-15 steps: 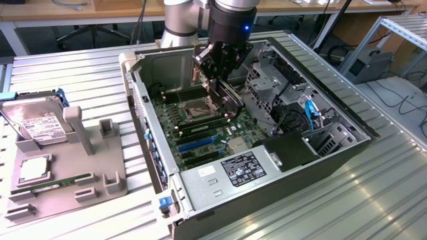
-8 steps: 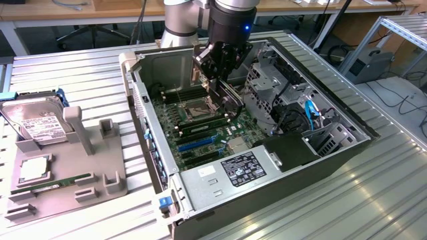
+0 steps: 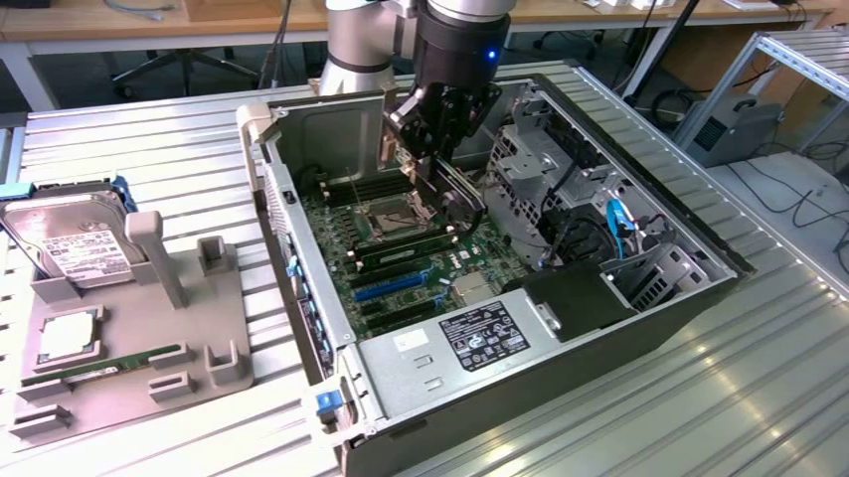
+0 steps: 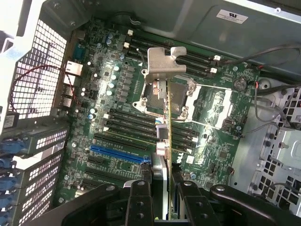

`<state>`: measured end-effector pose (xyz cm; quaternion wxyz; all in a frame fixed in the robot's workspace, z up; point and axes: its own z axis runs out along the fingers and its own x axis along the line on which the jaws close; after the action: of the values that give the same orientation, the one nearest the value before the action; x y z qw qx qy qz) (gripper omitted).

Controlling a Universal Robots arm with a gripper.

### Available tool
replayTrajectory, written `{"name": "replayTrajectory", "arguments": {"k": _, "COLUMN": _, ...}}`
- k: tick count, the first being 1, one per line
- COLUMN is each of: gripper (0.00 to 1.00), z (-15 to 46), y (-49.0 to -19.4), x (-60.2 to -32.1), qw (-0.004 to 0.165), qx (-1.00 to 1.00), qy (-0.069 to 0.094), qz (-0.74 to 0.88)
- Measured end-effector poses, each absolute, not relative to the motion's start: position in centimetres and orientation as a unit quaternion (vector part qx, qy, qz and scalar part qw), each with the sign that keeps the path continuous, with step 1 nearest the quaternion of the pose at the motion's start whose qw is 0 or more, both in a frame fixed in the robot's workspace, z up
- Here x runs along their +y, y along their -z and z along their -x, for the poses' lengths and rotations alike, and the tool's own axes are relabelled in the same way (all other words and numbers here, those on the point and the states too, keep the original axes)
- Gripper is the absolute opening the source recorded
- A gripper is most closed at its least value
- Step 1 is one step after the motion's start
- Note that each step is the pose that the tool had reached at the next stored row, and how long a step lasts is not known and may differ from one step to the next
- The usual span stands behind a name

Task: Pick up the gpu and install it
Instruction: 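Insert the gpu into the slot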

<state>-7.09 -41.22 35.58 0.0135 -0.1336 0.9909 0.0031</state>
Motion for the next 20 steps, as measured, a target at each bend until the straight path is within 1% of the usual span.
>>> {"name": "replayTrajectory", "arguments": {"k": 20, "gripper": 0.27, "z": 7.09, "y": -35.56, "x": -41.22, "qw": 0.013, "qx": 0.988, "qy": -0.003, "qz": 0.153}}
